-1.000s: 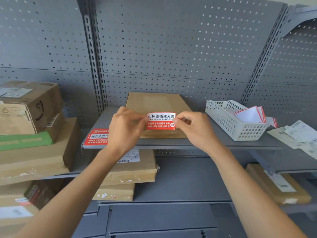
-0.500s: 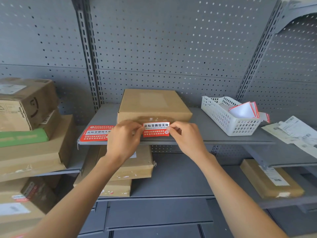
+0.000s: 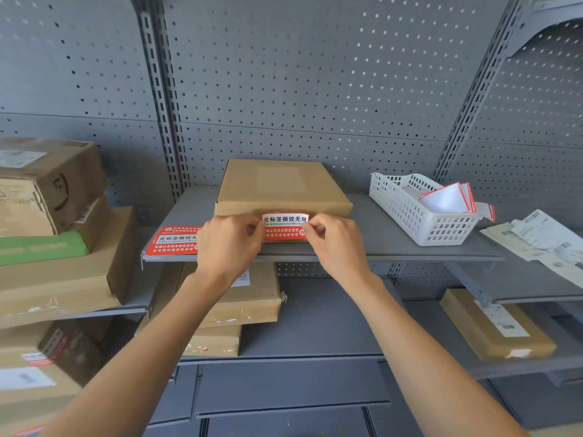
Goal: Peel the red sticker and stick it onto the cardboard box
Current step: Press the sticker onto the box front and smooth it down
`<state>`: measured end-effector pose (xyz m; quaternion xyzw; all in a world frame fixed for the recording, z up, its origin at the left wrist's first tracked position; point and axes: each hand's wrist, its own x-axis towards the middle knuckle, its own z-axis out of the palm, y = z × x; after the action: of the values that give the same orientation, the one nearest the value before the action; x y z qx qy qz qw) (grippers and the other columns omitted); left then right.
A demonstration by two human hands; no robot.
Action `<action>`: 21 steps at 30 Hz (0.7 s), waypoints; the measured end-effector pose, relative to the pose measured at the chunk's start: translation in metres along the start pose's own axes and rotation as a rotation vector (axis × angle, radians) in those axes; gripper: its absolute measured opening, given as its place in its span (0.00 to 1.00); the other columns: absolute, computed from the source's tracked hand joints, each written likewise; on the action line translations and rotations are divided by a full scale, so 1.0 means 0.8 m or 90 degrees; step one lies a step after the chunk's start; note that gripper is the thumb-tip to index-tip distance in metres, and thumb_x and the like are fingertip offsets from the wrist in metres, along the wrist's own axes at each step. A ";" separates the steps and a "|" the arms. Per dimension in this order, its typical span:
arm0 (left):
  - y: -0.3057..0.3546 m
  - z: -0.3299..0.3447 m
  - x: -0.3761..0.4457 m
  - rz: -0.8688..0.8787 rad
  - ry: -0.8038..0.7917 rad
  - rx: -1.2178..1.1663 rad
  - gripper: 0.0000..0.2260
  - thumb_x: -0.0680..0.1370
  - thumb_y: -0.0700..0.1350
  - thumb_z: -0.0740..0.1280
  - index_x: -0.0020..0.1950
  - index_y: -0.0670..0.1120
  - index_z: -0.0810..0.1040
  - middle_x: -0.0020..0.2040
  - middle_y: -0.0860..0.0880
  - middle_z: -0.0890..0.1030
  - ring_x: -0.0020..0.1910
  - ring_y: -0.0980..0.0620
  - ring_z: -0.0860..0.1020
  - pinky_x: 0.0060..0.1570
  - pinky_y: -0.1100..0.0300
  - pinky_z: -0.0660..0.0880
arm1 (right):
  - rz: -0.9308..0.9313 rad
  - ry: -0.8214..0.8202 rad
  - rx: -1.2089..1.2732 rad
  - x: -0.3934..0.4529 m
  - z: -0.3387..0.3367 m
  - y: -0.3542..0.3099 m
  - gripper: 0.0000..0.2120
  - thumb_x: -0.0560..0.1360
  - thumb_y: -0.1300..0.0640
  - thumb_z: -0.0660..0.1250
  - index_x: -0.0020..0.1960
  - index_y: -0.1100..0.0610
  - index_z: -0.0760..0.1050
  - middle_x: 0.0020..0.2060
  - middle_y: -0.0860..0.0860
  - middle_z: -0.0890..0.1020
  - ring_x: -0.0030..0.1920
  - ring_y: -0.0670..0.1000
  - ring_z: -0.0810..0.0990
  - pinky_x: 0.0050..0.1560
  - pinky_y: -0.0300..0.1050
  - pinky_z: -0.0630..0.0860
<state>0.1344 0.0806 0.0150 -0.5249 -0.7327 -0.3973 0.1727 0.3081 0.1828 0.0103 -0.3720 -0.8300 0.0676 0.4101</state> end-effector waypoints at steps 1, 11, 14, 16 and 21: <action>0.001 0.000 0.000 0.001 0.003 0.007 0.10 0.79 0.48 0.70 0.41 0.48 0.87 0.34 0.48 0.86 0.30 0.42 0.81 0.31 0.56 0.77 | 0.004 0.005 0.002 0.000 0.001 -0.001 0.10 0.78 0.52 0.70 0.41 0.57 0.83 0.35 0.49 0.87 0.32 0.53 0.82 0.38 0.51 0.79; 0.007 0.001 0.005 0.007 0.000 0.055 0.11 0.79 0.51 0.71 0.42 0.48 0.88 0.35 0.48 0.87 0.29 0.45 0.80 0.33 0.62 0.68 | 0.026 -0.008 0.005 0.001 0.001 -0.005 0.11 0.78 0.52 0.70 0.40 0.55 0.82 0.32 0.48 0.85 0.32 0.51 0.82 0.41 0.53 0.80; 0.005 0.003 0.010 0.001 -0.018 0.098 0.14 0.79 0.51 0.69 0.38 0.48 0.87 0.31 0.49 0.83 0.27 0.45 0.78 0.32 0.61 0.66 | 0.034 -0.019 -0.003 0.002 0.003 -0.008 0.10 0.78 0.52 0.70 0.40 0.55 0.81 0.32 0.49 0.85 0.32 0.53 0.81 0.43 0.55 0.79; 0.005 0.003 0.012 0.007 -0.029 0.123 0.15 0.79 0.51 0.69 0.35 0.47 0.85 0.28 0.49 0.81 0.25 0.45 0.76 0.31 0.61 0.64 | 0.037 -0.023 -0.010 0.003 0.003 -0.010 0.10 0.77 0.52 0.70 0.39 0.55 0.81 0.32 0.49 0.85 0.31 0.53 0.81 0.43 0.54 0.79; 0.004 0.002 0.014 0.002 -0.049 0.134 0.16 0.79 0.48 0.68 0.31 0.45 0.81 0.26 0.48 0.78 0.23 0.45 0.73 0.30 0.61 0.62 | 0.049 -0.024 -0.016 0.005 0.003 -0.016 0.11 0.77 0.52 0.70 0.38 0.54 0.80 0.31 0.49 0.85 0.30 0.52 0.80 0.42 0.53 0.79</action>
<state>0.1335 0.0895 0.0230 -0.5199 -0.7756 -0.2976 0.1989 0.2979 0.1769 0.0164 -0.4072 -0.8236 0.0797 0.3866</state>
